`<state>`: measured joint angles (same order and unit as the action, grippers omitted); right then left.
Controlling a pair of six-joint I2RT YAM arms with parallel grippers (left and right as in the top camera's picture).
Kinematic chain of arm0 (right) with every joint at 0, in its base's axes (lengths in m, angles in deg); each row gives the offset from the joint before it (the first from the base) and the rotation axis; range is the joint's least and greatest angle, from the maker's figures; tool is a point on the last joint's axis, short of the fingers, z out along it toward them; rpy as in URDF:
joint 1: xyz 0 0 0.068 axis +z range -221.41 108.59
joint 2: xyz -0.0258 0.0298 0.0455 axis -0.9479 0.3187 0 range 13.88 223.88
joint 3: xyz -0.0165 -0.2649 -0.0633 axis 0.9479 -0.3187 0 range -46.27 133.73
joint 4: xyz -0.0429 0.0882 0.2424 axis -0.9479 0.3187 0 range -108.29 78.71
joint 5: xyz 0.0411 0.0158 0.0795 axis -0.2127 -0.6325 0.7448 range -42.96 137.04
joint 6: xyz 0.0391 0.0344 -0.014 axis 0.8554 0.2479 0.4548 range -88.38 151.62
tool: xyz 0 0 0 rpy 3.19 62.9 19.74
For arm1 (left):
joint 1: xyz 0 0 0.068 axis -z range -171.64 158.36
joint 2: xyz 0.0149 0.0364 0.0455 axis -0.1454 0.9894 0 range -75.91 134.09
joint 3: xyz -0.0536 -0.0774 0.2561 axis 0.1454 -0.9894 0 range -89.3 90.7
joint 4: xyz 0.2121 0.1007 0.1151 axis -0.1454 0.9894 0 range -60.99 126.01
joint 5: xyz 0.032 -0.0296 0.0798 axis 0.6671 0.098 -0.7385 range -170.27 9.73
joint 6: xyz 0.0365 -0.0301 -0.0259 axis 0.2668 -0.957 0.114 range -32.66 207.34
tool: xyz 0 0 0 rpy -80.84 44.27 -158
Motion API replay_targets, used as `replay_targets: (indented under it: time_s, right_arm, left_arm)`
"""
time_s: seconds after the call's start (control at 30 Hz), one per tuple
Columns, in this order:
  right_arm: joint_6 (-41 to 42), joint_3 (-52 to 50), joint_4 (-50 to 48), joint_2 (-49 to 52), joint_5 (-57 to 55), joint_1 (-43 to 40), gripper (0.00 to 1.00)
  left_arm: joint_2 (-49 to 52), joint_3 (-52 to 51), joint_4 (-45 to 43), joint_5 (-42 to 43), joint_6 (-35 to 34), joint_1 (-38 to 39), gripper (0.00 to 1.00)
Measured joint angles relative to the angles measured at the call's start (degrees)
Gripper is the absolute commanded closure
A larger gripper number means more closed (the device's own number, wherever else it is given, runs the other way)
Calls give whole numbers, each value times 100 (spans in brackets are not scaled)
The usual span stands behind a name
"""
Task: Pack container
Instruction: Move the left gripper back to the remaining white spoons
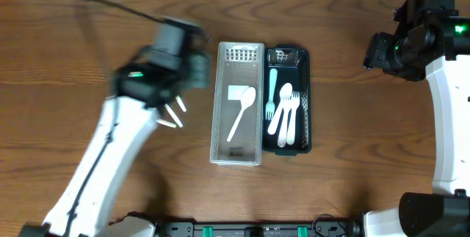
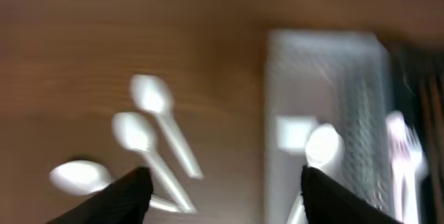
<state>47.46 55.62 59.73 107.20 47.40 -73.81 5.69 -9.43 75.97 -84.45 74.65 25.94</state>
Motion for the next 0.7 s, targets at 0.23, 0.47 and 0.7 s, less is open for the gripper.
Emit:
replay_targets:
  time_s: [0.23, 0.47, 0.7]
  right_arm:
    - [-4, 0, 0, 2, 2, 0, 34]
    - [-24, 0, 2, 2, 0, 0, 35]
    - [-44, 0, 13, 2, -4, 0, 34]
  left_arm:
    - [260, -39, 535, -103, -1425, -2050, 20]
    - [1373, -267, 555, 238, -2347, -2695, 20]
    - [2487, -273, 535, 361, -2699, -2756, 20]
